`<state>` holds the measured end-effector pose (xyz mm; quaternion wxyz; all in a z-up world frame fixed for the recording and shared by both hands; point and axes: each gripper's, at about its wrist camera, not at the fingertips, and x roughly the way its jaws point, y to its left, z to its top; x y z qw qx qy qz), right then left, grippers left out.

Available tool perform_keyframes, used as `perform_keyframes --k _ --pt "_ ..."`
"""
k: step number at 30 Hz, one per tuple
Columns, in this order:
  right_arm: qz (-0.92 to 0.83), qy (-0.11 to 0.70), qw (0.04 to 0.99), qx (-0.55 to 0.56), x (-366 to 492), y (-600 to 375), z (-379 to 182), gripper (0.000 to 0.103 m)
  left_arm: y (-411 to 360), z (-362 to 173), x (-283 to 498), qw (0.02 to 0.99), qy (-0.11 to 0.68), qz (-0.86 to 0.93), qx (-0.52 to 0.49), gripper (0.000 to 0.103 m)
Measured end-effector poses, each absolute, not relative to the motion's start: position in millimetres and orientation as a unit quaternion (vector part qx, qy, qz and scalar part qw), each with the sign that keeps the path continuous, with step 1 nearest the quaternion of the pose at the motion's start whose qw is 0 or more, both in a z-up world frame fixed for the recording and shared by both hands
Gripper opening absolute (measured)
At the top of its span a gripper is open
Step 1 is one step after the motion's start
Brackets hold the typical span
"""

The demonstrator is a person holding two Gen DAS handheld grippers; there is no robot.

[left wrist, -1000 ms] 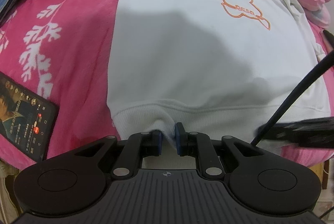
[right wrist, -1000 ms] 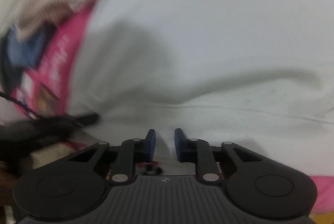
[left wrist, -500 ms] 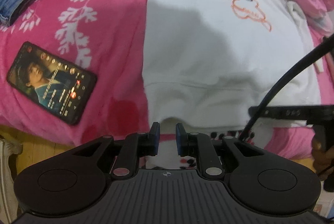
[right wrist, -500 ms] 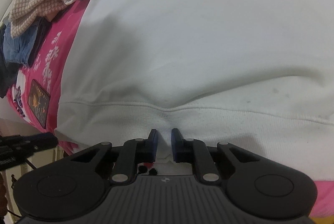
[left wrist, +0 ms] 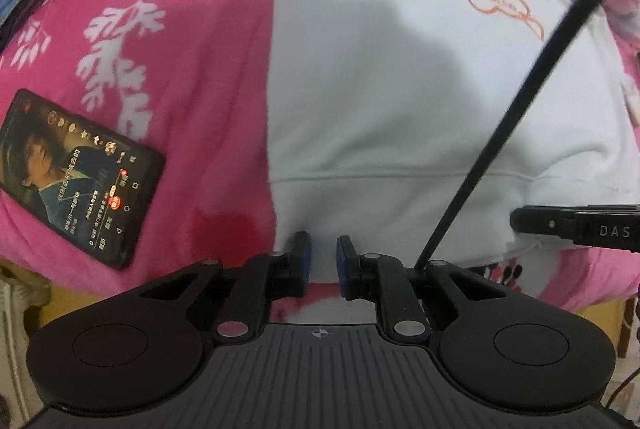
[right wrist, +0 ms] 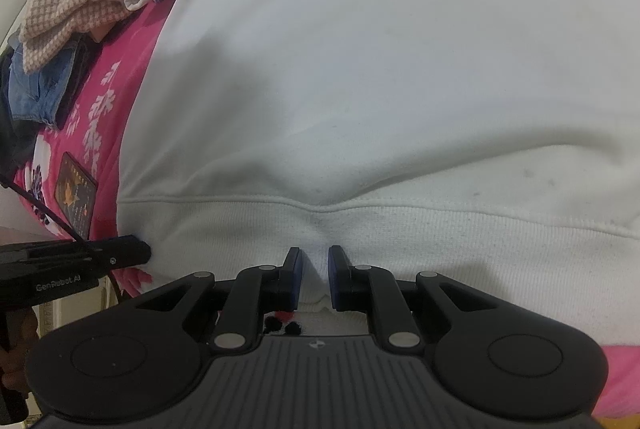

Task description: Fold clothes

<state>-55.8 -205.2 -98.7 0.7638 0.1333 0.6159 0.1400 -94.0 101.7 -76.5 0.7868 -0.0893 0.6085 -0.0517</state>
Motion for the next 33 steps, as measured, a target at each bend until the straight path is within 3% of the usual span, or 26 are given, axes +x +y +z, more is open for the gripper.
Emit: perform_keyframes --k 8,20,27,33 --pt "0.135 0.61 0.767 0.147 -59 -209 -96 0.013 89 -45 -92 0.808 0.579 -0.076 -0.073 0.015" --pt "0.093 0.588 0.782 0.185 -79 -247 -67 0.016 37 -75 -72 0.789 0.595 -0.142 -0.056 0.015" --pt "-0.02 0.6 0.78 0.175 -110 -334 -52 0.017 36 -77 -72 0.783 0.602 -0.152 -0.04 0.015" --pt "0.013 0.608 0.785 0.115 -107 -337 -54 0.017 34 -79 -70 0.78 0.607 -0.15 -0.036 0.016"
